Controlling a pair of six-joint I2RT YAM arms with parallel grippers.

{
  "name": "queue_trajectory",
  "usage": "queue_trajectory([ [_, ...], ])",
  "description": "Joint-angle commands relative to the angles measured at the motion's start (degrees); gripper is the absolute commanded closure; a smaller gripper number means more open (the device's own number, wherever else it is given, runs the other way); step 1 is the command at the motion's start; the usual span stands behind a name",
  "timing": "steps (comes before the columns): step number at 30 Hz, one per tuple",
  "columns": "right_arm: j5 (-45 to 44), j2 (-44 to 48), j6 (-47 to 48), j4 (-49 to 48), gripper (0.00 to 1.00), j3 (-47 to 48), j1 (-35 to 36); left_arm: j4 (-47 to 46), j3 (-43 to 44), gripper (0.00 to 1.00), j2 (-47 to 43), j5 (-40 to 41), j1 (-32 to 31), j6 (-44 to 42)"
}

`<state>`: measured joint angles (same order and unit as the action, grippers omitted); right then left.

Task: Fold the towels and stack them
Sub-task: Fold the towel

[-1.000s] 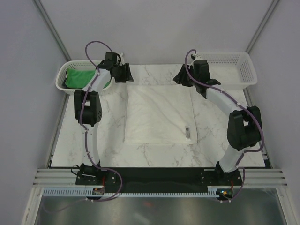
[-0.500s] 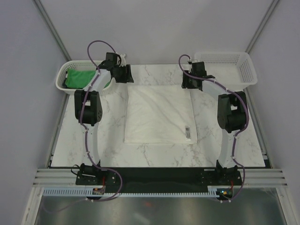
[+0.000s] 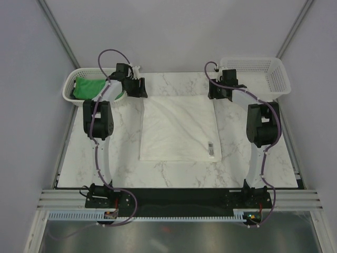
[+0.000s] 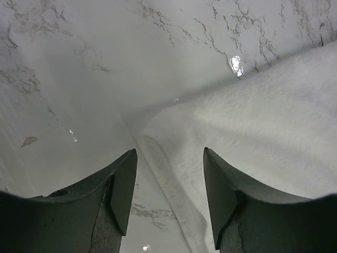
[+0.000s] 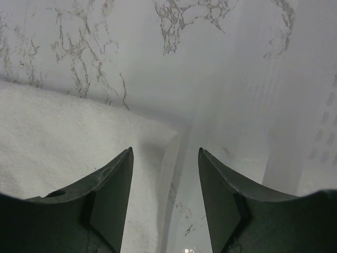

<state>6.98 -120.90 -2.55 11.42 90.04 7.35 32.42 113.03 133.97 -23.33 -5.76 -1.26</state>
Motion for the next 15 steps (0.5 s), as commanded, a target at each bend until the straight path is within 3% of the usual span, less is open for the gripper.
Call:
queue_trajectory([
  [1, 2.9, -1.9, 1.9, -2.4, 0.40, 1.5, -0.7, -1.2, 0.0, 0.39, 1.3, -4.7, 0.6, -4.5],
  [5, 7.7, -3.3, 2.0, -3.9, 0.42, 2.0, -1.4, -1.1, 0.5, 0.40, 2.1, -5.1, 0.7, -5.5],
  [15, 8.8, -5.3, 1.6, -6.3, 0.43, 3.1, -2.0, -0.8, 3.0, 0.41, 4.1, -4.7, 0.7, -6.4],
])
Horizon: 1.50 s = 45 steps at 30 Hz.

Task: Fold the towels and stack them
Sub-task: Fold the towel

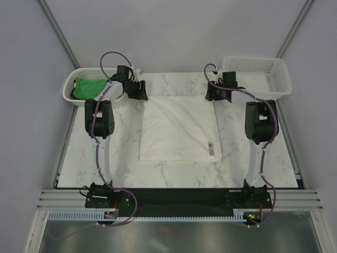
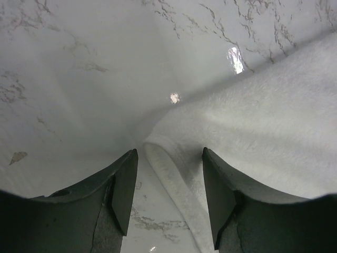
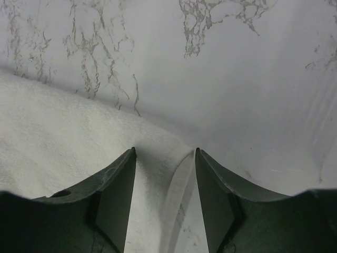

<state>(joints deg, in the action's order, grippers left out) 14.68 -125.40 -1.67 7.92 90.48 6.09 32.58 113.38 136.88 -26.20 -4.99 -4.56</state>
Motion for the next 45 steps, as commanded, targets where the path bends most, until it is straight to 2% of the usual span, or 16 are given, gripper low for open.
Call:
queue_trajectory([
  [1, 1.0, -0.9, 0.7, -2.7, 0.42, 2.9, -0.7, -1.0, 3.3, 0.40, 1.5, -1.4, 0.0, -2.9],
  [9, 2.5, -1.6, 1.1, -3.5, 0.42, 3.3, -1.6, -1.2, 5.7, 0.38, 2.8, -3.6, 0.0, -4.2],
  [15, 5.9, -2.7, 1.2, -3.4, 0.47, 4.1, -2.4, -1.0, 5.9, 0.42, 3.0, -4.2, 0.1, -5.5],
  [18, 7.2, -3.0, 1.1, -3.4, 0.56, 4.3, -2.9, -1.0, 5.8, 0.53, 3.0, -6.3, 0.2, -6.2],
  [19, 7.6, -3.0, 1.2, -3.5, 0.58, 4.3, -3.4, -1.3, 6.0, 0.62, 3.0, -6.6, 0.2, -6.3],
  [20, 7.9, -2.9, 1.1, -3.6, 0.61, 4.4, -3.6, -1.1, 6.0, 0.66, 3.0, -6.8, 0.2, -6.4],
  [21, 8.3, -2.9, 1.1, -3.6, 0.68, 4.5, -3.8, -1.1, 6.1, 0.70, 2.9, -7.1, 0.3, -6.6],
  [22, 8.8, -2.8, 1.1, -4.1, 0.74, 4.8, -4.1, -1.1, 6.3, 0.81, 3.0, -7.2, 0.3, -6.9],
  [23, 9.0, -2.7, 1.1, -4.5, 0.80, 4.9, -4.2, -1.2, 6.5, 0.86, 3.0, -7.1, 0.3, -6.9],
  [24, 8.9, -2.3, 1.1, -4.9, 0.92, 5.0, -4.1, -1.1, 6.7, 0.90, 3.0, -7.0, 0.4, -7.0],
  [25, 9.1, -2.1, 1.1, -5.6, 0.98, 4.9, -4.2, -1.0, 6.6, 0.96, 2.7, -7.0, 0.4, -7.0],
  [26, 9.4, -1.8, 1.1, -6.1, 1.00, 4.9, -4.1, -1.0, 6.6, 0.98, 2.4, -7.1, 0.4, -7.0],
  [33, 10.7, 1.8, 1.1, -7.5, 1.00, 3.0, -4.1, -0.8, 4.7, 0.98, -1.2, -4.1, 1.0, -6.5],
  [39, 11.0, 4.4, 1.1, -7.4, 1.00, 1.3, -4.2, -0.6, 2.8, 0.98, -4.2, -6.1, 2.0, -6.3],
  [45, 10.6, 7.7, 0.9, -11.9, 1.00, -0.8, -4.4, -0.6, 3.8, 0.98, -5.4, -6.7, 3.8, -3.3],
])
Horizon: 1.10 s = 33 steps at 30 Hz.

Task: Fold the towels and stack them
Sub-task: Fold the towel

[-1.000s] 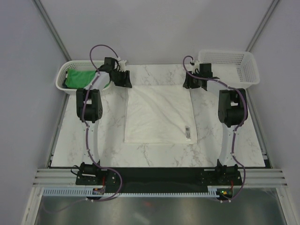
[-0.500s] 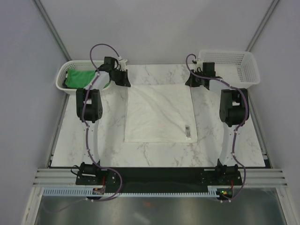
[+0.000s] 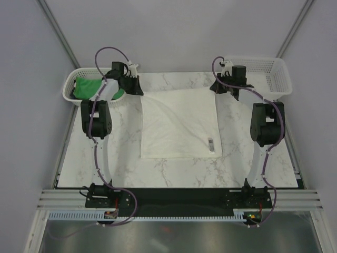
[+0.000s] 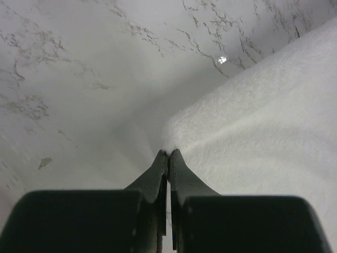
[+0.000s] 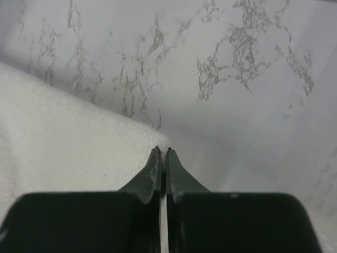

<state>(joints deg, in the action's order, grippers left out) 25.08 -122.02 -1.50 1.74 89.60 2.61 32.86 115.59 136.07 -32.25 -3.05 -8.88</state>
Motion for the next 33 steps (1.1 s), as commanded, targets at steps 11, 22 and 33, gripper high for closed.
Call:
queue_trajectory([
  [11, 1.9, 1.3, -1.3, -7.7, 1.00, 0.1, -1.0, -1.0, 9.5, 0.91, 6.5, -2.2, 2.9, 6.2],
  [22, 2.6, -3.1, -1.4, -8.0, 1.00, 2.9, -1.0, -3.6, 12.1, 0.39, 8.5, -1.5, 2.8, 7.7],
  [33, 5.4, -2.0, -3.9, -10.4, 1.00, 0.9, -1.0, -4.0, 9.3, 0.33, 4.0, 15.0, -0.5, 14.5],
])
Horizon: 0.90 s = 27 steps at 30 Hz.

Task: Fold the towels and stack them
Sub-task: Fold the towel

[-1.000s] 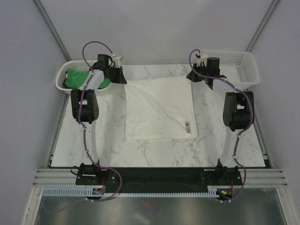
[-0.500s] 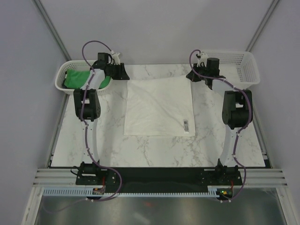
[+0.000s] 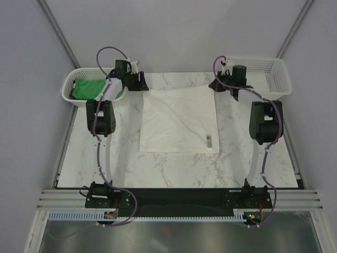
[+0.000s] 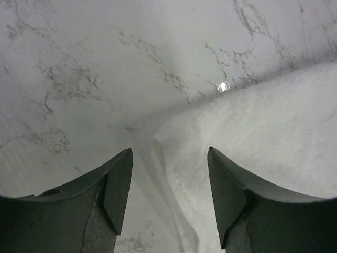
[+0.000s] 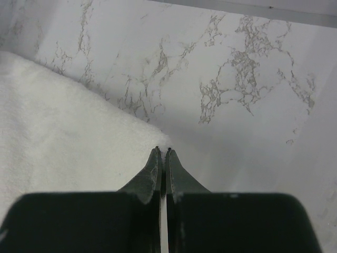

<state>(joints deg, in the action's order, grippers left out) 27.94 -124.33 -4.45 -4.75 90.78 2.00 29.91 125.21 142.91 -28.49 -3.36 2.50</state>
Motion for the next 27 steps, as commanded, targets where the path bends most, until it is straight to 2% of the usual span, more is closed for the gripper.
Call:
queue_trajectory([
  [1, 2.6, 0.5, -1.3, -4.4, 1.00, -0.6, -0.5, -1.2, -0.4, 0.33, -2.9, 13.2, -0.7, 3.6],
  [5, 2.6, 2.1, -1.5, -6.0, 1.00, -2.7, -0.4, -1.3, -0.5, 0.33, -3.1, 22.0, -2.8, 7.2],
  [7, 2.9, 2.1, -1.6, -6.3, 1.00, -3.0, -0.4, -1.4, -0.6, 0.33, -2.6, 23.1, -2.8, 8.8],
  [14, 3.8, 1.6, -2.9, -8.2, 1.00, -3.7, -0.4, -2.0, 0.9, 0.35, -1.1, 16.7, -2.9, 10.9],
  [22, 4.2, 0.9, -3.4, -8.8, 1.00, -3.5, -0.4, -2.4, -0.1, 0.39, -0.6, 15.2, -3.7, 11.8],
  [27, 4.1, 1.1, -3.3, -8.9, 1.00, -3.7, -0.5, -2.7, 0.5, 0.49, 0.3, 14.9, -3.9, 12.4],
])
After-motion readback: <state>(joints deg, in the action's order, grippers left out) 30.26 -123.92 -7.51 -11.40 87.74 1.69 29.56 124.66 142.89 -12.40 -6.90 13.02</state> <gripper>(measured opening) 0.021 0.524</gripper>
